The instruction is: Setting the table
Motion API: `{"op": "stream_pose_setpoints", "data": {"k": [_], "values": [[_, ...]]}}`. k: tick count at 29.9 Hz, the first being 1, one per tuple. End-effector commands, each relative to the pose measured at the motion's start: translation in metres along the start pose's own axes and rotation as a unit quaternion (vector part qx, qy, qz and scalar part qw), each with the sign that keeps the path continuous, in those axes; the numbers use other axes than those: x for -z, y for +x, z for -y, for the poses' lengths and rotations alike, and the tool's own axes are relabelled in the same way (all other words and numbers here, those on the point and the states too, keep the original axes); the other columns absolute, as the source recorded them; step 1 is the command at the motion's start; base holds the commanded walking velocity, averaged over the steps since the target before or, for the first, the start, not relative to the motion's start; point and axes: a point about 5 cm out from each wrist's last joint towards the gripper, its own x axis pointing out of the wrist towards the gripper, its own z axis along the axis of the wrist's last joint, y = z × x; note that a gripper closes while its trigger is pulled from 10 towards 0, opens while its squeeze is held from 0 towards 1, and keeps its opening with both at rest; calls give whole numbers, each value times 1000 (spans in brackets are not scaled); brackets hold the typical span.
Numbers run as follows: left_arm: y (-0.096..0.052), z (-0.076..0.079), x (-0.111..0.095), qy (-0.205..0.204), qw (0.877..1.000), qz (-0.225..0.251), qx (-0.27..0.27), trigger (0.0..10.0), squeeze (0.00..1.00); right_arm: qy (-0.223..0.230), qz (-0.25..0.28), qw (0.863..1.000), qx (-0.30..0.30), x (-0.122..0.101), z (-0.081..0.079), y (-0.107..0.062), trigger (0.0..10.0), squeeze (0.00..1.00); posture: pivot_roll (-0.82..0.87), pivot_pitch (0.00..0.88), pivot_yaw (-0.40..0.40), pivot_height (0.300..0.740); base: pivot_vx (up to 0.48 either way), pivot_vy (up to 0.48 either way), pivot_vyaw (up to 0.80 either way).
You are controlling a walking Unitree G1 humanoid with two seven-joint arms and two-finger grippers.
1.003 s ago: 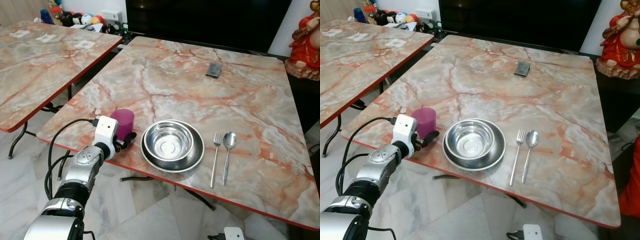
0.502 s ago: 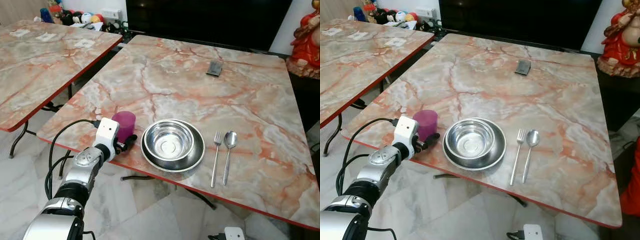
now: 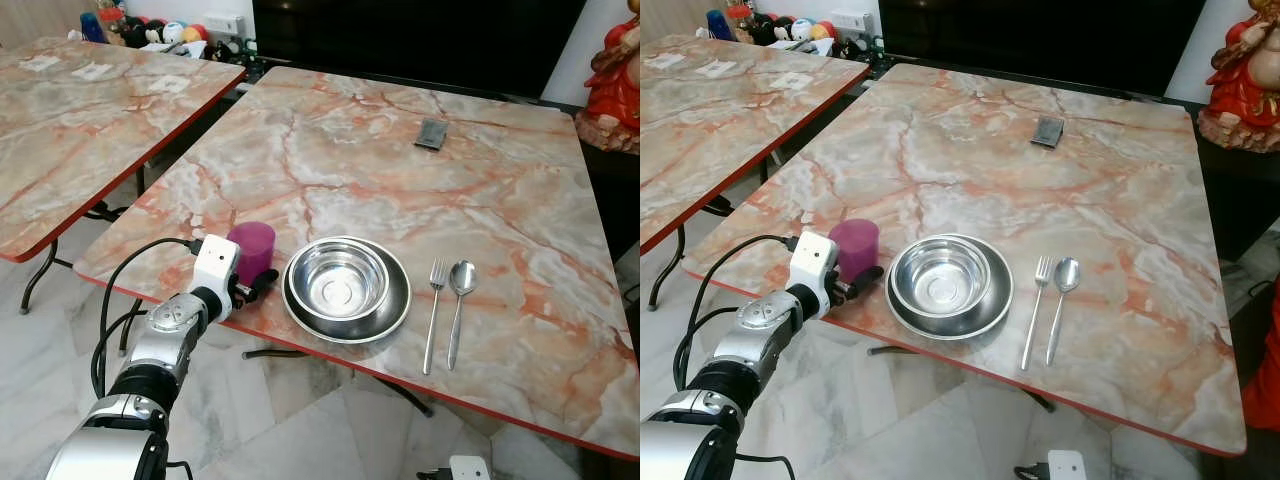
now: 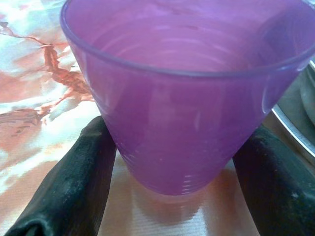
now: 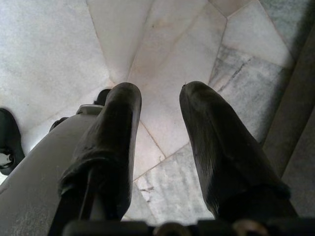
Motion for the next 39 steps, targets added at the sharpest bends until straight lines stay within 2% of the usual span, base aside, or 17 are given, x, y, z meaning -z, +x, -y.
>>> {"op": "stream_pose_setpoints", "data": {"k": [1, 4, 5, 6, 14, 15, 16, 17, 23, 24, 25, 39], "values": [[-2, 0, 7, 3, 1000, -16, 5, 10000, 306, 6, -11, 1000, 2, 6, 1, -1, 10000, 0, 16, 144, -17, 740, 0, 0, 0], [-3, 0, 8, 8, 1000, -17, 5, 10000, 294, 6, -11, 1000, 2, 6, 1, -1, 10000, 0, 16, 143, -17, 740, 0, 0, 0], [-3, 1, 9, 11, 1000, -18, 6, 10000, 67, 6, -11, 1000, 2, 6, 1, -1, 10000, 0, 16, 143, -17, 740, 0, 0, 0], [-3, 1, 10, 12, 1000, -19, 6, 10000, 0, 6, -11, 1000, 2, 6, 1, -1, 10000, 0, 15, 143, -17, 740, 0, 0, 0], [-5, 0, 10, 21, 1000, -18, 8, 10000, 0, 6, -12, 1000, 2, 7, 1, -1, 10000, 0, 18, 142, -18, 740, 0, 0, 0], [-5, 0, 10, 20, 1000, -18, 8, 10000, 737, 5, -13, 1000, 2, 7, 2, -1, 10000, 0, 19, 142, -19, 740, 0, 0, 0], [-5, 0, 10, 20, 1000, -18, 8, 10000, 737, 5, -13, 1000, 2, 8, 2, -1, 10000, 0, 19, 142, -19, 740, 0, 0, 0], [-5, 0, 10, 21, 1000, -18, 8, 10000, 1000, 5, -13, 1000, 2, 8, 2, -1, 10000, 0, 19, 142, -19, 740, 0, 0, 0], [-6, 0, 11, 25, 999, -20, 9, 10000, 1000, 4, -14, 1000, 2, 8, 3, -1, 10000, 0, 18, 142, -20, 740, 0, 0, 0], [-6, 0, 11, 27, 999, -20, 9, 10000, 141, 4, -14, 1000, 2, 8, 3, -1, 10000, 0, 18, 142, -20, 740, 0, 0, 0], [-6, 0, 11, 28, 999, -20, 8, 10000, 0, 5, -14, 1000, 3, 8, 3, -1, 10000, 0, 18, 140, -20, 740, 0, 0, 0], [-11, -6, 8, 35, 999, -2, -6, 10000, 0, 4, -12, 1000, 1, 7, 1, -1, 10000, 0, 20, 135, -22, 740, 0, 0, 0]]}}
